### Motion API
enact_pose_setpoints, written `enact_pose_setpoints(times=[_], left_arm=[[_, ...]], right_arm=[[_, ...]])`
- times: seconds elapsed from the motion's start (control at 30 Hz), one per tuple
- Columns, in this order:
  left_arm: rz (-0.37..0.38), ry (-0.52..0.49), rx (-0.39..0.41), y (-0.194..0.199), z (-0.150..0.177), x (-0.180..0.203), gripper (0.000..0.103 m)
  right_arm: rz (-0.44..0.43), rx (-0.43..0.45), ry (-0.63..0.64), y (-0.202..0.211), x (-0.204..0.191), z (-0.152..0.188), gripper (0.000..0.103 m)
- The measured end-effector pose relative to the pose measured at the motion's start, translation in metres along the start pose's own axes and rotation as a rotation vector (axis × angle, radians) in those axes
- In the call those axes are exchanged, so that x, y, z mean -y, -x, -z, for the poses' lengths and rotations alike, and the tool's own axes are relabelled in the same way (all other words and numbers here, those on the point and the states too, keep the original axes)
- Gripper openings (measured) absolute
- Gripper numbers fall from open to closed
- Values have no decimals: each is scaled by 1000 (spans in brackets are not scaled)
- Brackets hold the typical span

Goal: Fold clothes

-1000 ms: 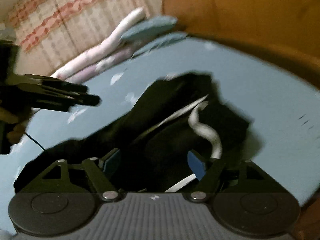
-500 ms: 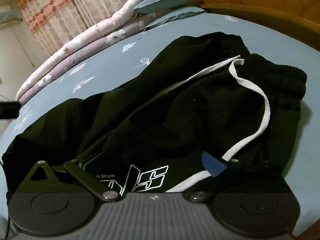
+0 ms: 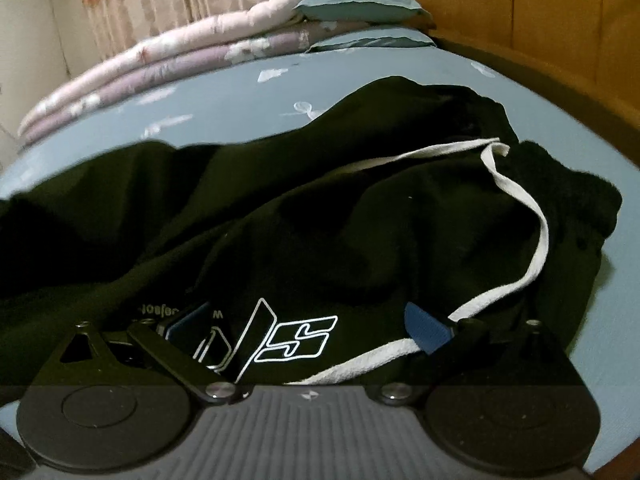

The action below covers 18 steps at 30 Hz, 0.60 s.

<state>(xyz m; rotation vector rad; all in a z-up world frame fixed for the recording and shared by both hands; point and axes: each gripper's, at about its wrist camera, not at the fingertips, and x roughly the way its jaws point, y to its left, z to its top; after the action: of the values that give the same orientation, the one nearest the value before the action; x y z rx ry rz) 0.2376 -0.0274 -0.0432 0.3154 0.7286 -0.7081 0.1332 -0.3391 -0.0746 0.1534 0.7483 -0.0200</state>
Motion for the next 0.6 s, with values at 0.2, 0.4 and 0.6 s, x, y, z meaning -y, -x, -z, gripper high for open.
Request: enact_pose_setpoints(times=[0.2,0.4,0.6], left_arm=[[58,-102,16,-16,-10,17,56],[207,33,68,-30,-31,21,55],[348,-48,-17,-42,-8,65,53]], right_arm=[[19,-14,16,-1,-4,-1,103],[22,-25,12,0,-4,-3,103],[2,-46,-29,8,0,-7,103]])
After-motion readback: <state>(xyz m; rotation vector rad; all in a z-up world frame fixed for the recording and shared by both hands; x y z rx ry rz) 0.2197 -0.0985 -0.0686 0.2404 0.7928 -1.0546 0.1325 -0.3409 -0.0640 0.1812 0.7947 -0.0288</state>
